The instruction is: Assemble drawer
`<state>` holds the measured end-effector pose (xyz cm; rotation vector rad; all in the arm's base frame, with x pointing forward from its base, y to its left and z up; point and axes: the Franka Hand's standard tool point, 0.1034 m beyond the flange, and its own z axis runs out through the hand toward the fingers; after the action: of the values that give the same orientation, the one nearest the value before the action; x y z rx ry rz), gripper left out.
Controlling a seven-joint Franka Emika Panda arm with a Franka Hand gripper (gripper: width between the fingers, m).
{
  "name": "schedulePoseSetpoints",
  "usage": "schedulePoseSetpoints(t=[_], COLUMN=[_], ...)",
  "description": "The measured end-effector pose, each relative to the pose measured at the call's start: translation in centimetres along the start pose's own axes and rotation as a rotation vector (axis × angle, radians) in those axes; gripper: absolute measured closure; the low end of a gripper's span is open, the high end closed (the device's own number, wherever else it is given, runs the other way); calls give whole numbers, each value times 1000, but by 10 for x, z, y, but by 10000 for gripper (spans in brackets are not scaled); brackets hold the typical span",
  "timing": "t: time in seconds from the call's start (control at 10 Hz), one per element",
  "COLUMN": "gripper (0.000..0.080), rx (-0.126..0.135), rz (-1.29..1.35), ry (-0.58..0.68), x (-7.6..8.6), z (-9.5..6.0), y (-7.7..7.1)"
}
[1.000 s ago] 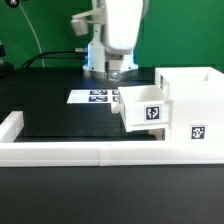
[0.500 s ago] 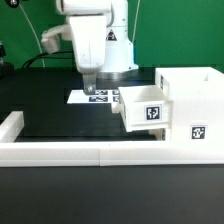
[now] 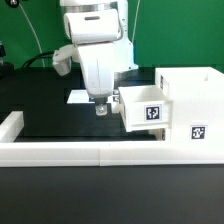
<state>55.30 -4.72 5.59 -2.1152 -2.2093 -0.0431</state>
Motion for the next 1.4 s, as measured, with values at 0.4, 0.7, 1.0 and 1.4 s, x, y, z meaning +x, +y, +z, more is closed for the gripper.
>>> schedulePoseSetpoints(t=[0.4,0.7,1.0,1.4], gripper=[150,150,150,150], rx=[9,13,12,20], rz=[45,78,114,132], ry=[7,14,22,11], x=[31,50,71,71], z=[4,4,9,6], y=[0,1,2,4])
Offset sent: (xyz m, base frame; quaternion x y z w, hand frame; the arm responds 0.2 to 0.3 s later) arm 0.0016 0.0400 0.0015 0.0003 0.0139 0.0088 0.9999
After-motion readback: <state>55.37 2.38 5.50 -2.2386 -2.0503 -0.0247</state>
